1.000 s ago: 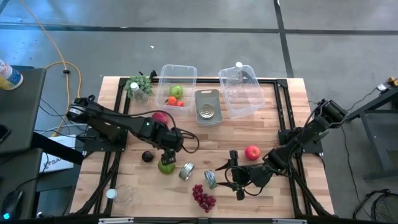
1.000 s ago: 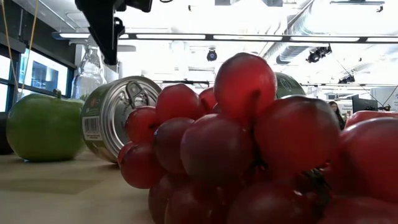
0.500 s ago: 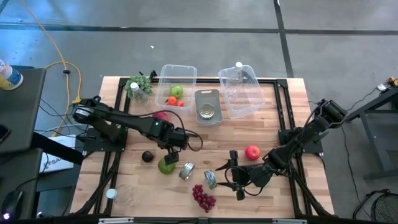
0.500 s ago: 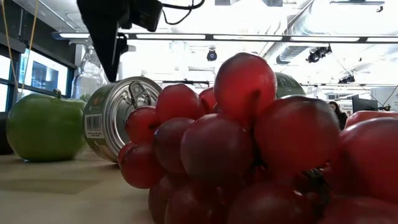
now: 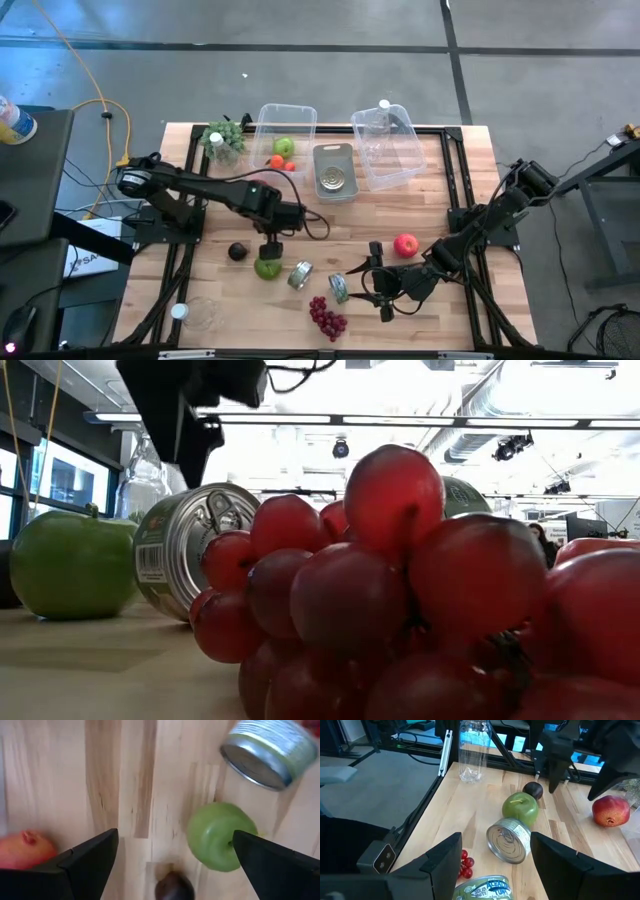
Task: Pick & Place Food Item
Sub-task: Put the bottom plastic bottle into the right transparent bin
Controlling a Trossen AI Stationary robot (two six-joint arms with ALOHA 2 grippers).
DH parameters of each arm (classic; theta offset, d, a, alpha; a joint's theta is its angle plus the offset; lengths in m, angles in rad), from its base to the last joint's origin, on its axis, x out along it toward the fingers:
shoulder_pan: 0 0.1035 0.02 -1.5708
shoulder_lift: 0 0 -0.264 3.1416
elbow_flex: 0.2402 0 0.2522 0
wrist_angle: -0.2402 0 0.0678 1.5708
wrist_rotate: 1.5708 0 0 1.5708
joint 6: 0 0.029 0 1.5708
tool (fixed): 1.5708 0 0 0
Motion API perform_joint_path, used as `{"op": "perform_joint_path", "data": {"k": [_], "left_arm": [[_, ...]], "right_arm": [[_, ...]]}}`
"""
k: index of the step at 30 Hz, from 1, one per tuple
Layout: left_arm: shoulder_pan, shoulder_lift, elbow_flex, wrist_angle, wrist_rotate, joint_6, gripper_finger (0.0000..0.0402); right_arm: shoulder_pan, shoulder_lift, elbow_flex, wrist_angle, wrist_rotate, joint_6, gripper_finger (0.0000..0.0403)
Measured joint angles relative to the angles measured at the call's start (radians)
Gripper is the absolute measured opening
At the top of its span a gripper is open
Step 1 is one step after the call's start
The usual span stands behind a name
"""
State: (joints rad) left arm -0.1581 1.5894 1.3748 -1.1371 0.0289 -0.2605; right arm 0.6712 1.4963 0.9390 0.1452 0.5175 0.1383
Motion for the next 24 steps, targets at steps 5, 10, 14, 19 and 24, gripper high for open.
{"op": "perform_joint_path", "data": {"k": [5,10,14,19,24], "left_arm": [[-0.034,0.000,0.066,-0.031,-0.061,0.092,0.0383],[-0.099,0.000,0.186,-0.141,-0.188,0.112,0.0383],[-0.168,0.000,0.269,-0.272,-0.159,0.097,0.0383],[-0.265,-0.004,0.318,-0.377,-0.050,0.089,0.0383],[-0.369,-0.032,0.320,-0.428,0.004,0.076,0.0383]], "right_arm": [[0.000,0.000,0.000,0.000,0.004,-0.002,0.0226],[-0.006,0.000,0.000,0.000,0.003,0.000,0.0226],[-0.006,0.000,0.000,-0.002,0.000,0.002,0.0226],[-0.006,0.000,0.000,-0.009,-0.001,0.019,0.0226],[-0.006,0.000,0.000,-0.008,0.000,0.019,0.0226]]}}
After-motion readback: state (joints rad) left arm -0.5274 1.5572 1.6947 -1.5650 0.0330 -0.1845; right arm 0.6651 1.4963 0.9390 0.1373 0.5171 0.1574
